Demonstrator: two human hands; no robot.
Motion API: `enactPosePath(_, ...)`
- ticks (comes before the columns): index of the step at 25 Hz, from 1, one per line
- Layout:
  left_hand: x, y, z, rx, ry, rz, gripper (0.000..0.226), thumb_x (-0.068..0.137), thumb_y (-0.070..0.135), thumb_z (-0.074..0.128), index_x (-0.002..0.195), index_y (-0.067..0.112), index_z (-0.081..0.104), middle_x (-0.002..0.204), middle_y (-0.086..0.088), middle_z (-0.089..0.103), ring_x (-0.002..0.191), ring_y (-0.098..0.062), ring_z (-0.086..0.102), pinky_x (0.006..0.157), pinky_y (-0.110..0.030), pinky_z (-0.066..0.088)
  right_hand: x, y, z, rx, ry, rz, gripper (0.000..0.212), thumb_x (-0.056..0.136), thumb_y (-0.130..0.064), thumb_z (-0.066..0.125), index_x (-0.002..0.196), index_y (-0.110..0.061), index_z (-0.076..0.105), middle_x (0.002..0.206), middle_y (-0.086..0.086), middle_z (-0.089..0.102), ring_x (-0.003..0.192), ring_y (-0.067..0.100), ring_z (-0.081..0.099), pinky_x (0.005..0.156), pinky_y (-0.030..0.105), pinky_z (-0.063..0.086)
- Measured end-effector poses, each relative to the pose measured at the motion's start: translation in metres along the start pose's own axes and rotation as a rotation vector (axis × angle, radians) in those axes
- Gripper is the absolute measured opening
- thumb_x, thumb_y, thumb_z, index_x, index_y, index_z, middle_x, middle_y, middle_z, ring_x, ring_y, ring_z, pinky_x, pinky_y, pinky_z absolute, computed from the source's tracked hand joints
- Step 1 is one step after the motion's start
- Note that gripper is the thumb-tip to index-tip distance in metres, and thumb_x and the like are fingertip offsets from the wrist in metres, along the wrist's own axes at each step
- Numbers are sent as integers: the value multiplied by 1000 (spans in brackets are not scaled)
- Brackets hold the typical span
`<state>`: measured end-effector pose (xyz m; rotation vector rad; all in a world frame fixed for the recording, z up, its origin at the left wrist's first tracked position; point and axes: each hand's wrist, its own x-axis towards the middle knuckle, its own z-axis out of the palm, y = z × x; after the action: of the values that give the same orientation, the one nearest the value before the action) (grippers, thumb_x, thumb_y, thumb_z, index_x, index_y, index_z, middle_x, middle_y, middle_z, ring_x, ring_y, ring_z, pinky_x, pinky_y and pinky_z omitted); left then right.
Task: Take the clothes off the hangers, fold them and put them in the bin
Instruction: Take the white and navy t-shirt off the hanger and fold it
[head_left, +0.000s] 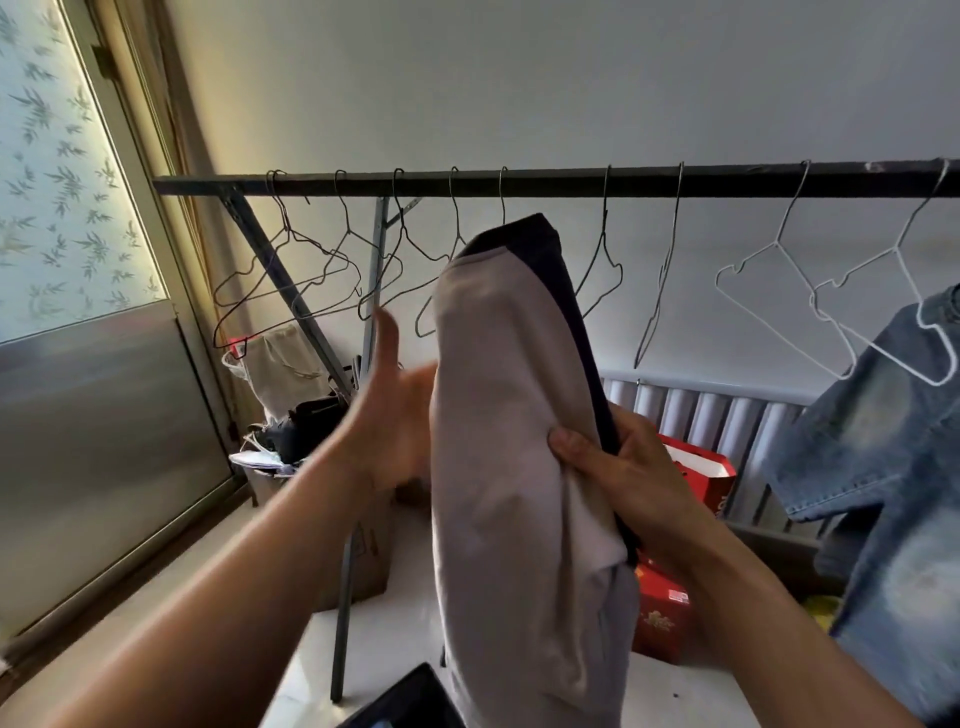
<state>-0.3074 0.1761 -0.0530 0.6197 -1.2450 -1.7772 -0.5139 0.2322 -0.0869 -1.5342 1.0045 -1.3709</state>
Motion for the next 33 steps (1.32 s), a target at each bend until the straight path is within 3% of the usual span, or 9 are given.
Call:
enactPosePath(2,-17,-39,0,4,-27,-62,91,52,85,60,108,15,76,115,-15,71,102,-26,70,88,-41,56,3,-1,-1,4,22,13,16,91,-14,62,100,-26,68,96,-10,75,90,8,70,76,21,54)
enactPosePath(4,-20,-59,0,126,73,75,69,49,56,89,103,15,76,105,-13,74,94,-24,71,77,-34,60,4,4,0,3,40,46,15,93,-14,61,98,-25,68,95,-9,75,90,8,70,76,22,53)
enactPosePath(6,-22,-61,5,296,201,257,50,67,29,84,113,18,67,105,-9,74,96,-25,70,75,-29,57,4,6,2,13,52,73,15,94,-15,59,104,-23,68,100,-6,75,94,11,70,80,25,54)
enactPosePath(11,-31,-62,18,449,367,396,80,85,9,72,146,44,33,113,6,72,105,-18,69,87,-36,56,7,10,0,-23,97,-14,59,94,-15,60,138,-49,39,111,-32,64,103,-4,63,89,22,53)
enactPosePath(16,-31,-57,22,584,504,418,28,87,6,69,108,25,74,98,6,76,92,-4,69,89,-29,54,2,12,-12,-192,-103,18,54,85,-16,72,129,-41,54,121,-18,60,109,2,61,88,26,56)
enactPosePath(20,-41,-45,15,631,398,289,47,79,-4,73,118,23,67,96,1,76,85,-10,69,81,-28,59,2,10,-14,-387,-124,22,40,86,-11,70,122,-27,59,108,-11,66,98,1,63,86,25,56)
enactPosePath(26,-49,-21,3,1186,436,349,26,71,26,81,94,33,72,86,15,73,82,2,67,79,-33,57,8,4,-14,-352,-49,-49,8,83,-18,74,88,-22,69,99,-1,63,91,13,64,77,26,54)
enactPosePath(30,-49,-4,-1,1127,449,356,17,74,44,75,83,30,75,80,9,68,78,-14,66,73,-44,57,8,-5,-8,-63,-65,40,14,86,-20,67,93,-8,71,91,11,74,83,21,68,75,35,55)
enactPosePath(33,-43,-9,0,672,486,353,35,68,48,81,86,19,74,83,7,65,79,-19,63,61,-31,54,12,-11,3,78,-15,96,11,91,-16,62,89,-12,72,81,3,75,75,13,69,68,24,55)
